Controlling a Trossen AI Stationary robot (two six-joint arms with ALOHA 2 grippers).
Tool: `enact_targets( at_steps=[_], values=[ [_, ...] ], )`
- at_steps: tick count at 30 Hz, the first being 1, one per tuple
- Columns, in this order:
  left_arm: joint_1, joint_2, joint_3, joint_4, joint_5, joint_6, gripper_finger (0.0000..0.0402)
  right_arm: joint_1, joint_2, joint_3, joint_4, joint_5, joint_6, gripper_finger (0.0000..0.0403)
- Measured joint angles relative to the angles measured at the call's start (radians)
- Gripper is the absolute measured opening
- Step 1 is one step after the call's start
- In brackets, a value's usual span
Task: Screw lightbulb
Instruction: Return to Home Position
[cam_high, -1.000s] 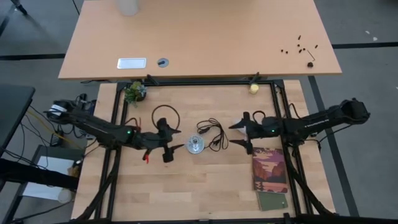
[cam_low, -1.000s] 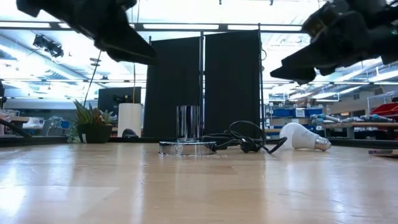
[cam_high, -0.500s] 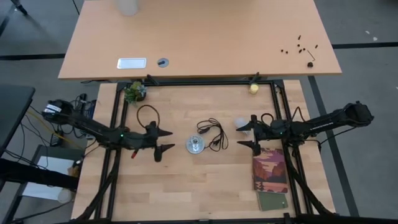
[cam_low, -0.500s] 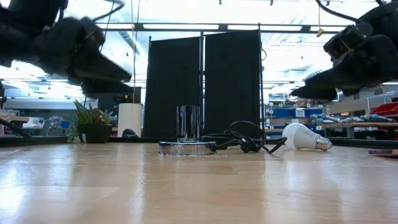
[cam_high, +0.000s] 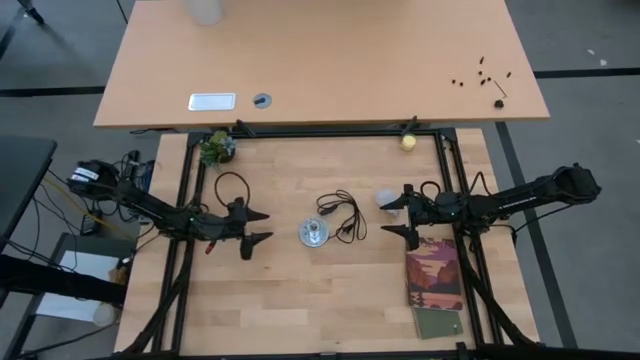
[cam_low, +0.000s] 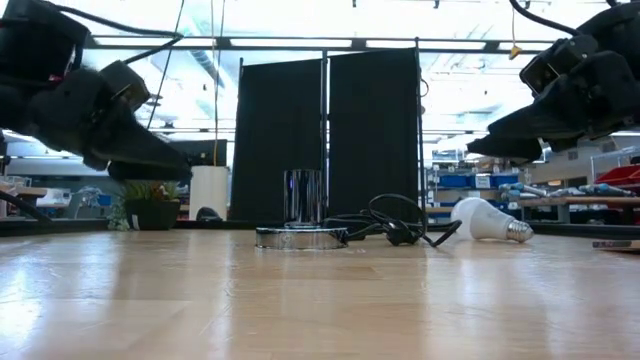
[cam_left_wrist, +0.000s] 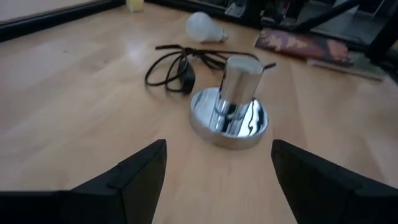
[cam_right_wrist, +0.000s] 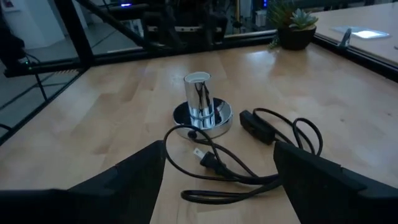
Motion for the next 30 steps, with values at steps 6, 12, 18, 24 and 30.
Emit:
enact_targets(
  at_steps=[6, 12, 18, 24, 30],
  values=[
    [0.001, 0.000, -0.021, -0.010, -0.019, 0.003, 0.0293, 0.000, 0.000, 0.000, 0.000, 0.000, 0.000, 0.0308],
    [0.001, 0.001, -0.021, -0.024, -0.021, 0.003, 0.0293, 0.000, 0.001, 0.000, 0.000, 0.001, 0.000, 0.0308],
    [0.002, 0.001, -0.022, -0.023, -0.024, 0.003, 0.0294, 0.000, 0.001, 0.000, 0.000, 0.001, 0.000, 0.0309],
    [0.002, -0.029, -0.022, -0.040, -0.024, 0.003, 0.0294, 0.002, -0.008, 0.000, 0.006, 0.002, 0.000, 0.0307],
    [0.002, -0.117, -0.022, -0.145, -0.025, 0.003, 0.0294, 0.002, -0.061, 0.000, -0.099, 0.002, 0.000, 0.0309]
  ],
)
